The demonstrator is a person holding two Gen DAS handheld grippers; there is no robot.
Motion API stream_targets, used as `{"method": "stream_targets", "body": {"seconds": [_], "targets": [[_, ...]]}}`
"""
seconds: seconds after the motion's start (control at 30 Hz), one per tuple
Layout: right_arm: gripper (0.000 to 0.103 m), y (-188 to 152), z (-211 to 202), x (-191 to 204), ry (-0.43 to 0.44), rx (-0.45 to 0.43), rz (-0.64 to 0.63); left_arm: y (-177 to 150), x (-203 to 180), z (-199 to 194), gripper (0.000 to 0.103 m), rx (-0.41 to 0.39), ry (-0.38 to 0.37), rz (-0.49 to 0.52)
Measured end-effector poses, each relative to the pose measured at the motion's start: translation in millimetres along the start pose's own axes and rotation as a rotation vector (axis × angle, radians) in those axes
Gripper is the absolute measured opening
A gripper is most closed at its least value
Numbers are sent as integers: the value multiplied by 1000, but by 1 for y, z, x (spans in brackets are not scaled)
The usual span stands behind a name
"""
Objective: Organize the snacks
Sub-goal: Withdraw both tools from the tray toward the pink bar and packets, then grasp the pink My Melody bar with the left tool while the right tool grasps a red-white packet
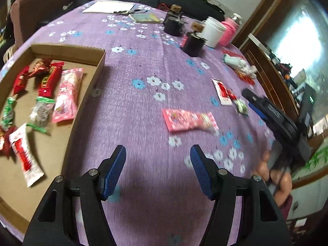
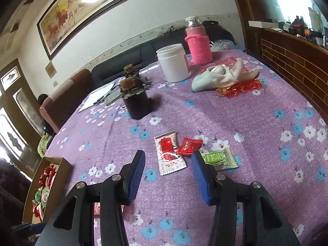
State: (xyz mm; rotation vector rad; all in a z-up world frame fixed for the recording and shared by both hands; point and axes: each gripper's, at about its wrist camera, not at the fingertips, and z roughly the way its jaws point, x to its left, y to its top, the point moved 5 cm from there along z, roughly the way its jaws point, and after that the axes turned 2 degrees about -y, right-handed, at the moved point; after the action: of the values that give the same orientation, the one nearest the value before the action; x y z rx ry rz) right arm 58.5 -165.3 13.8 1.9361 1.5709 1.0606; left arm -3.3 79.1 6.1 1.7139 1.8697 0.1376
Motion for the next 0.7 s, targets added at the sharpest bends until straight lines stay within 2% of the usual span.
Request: {"method": "stream_targets", "body": {"seconds": [0.13, 0.2, 0.27, 0.33, 0.4, 0.57, 0.63, 0.7], "targets": [[50, -1, 4, -5, 4, 20, 23, 17, -4, 24, 64, 21, -35, -42], [50, -1, 5, -5, 5, 23, 24, 29, -12, 28, 64, -25, -45, -32], [50, 0, 5, -5, 4, 19, 25, 47, -31, 36, 64, -83, -30, 80], [50, 0, 5, -6, 4, 16, 30, 59, -46, 51, 64, -83, 29, 199], [50, 1, 6, -9, 6, 19, 42, 61, -56, 65, 64, -40, 15, 265], [50, 4, 5, -17, 16, 19, 78, 36, -69, 87, 63, 133, -95, 350], [50, 4, 6, -18, 16, 22, 85, 22, -77, 78, 63, 156, -146, 398], [50, 4, 6, -19, 14, 23, 86, 12, -84, 68, 63, 149, -150, 446]]}}
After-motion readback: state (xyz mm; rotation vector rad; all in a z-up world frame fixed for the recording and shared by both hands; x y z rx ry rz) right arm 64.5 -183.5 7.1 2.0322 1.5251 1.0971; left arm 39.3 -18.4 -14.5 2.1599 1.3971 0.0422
